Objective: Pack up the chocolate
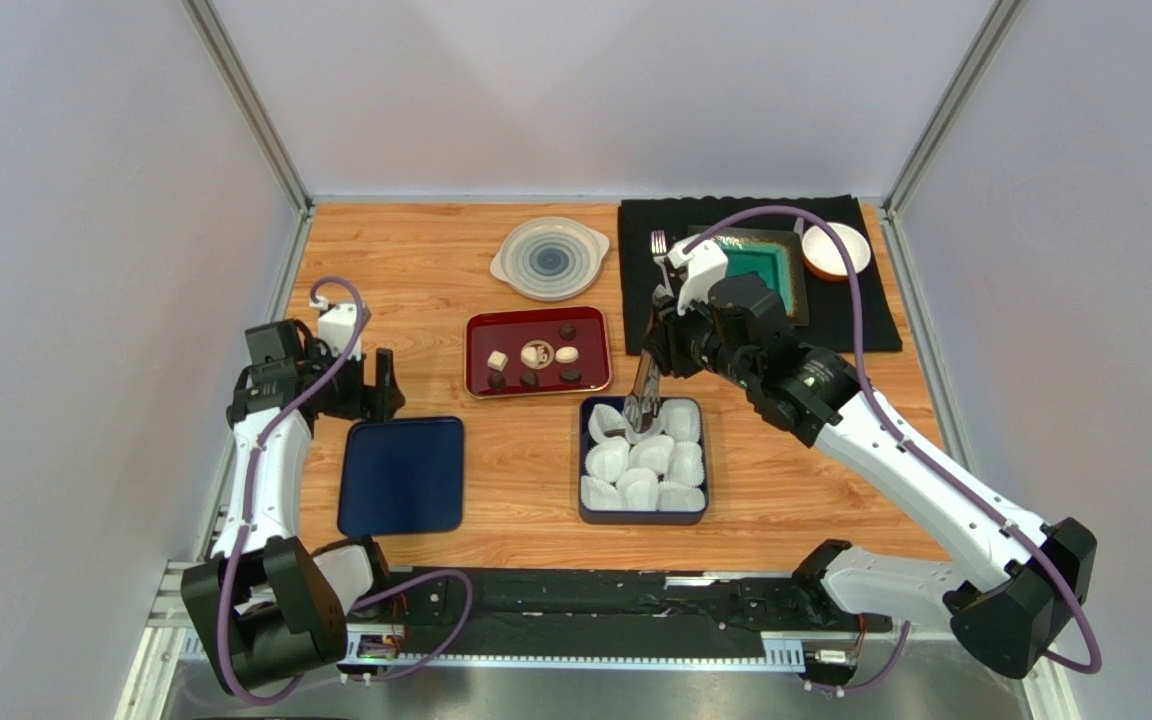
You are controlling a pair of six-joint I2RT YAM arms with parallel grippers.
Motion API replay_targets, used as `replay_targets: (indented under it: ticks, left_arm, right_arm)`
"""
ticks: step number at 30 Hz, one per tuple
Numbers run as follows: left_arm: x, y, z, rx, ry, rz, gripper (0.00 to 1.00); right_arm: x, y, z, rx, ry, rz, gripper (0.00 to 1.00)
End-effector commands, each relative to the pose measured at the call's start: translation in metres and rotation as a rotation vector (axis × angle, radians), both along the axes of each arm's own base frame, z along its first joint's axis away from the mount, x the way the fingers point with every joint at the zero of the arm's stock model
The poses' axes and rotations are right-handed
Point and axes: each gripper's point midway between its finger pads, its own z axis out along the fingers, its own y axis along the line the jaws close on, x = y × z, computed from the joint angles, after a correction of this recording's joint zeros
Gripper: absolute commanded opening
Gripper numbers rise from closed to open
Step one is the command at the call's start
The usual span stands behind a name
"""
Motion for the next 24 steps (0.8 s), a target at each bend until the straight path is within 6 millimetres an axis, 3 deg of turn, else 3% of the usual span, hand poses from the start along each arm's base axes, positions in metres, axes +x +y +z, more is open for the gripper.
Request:
replay_targets:
  ticks: [1, 24]
  left_arm:
    - [0.005, 0.0022, 0.0158, 0.01, -0.05, -0.007, 0.91]
    - [0.0046, 0.0032, 0.0175, 0.021, -0.057, -0.01, 0.91]
  right_arm:
    - [0.0055, 0.0007, 0.0228, 0.051, -0.068, -0.017, 0.34]
    - [0.0071, 0.0001, 0.025, 0.046, -0.079, -0.019, 0.36]
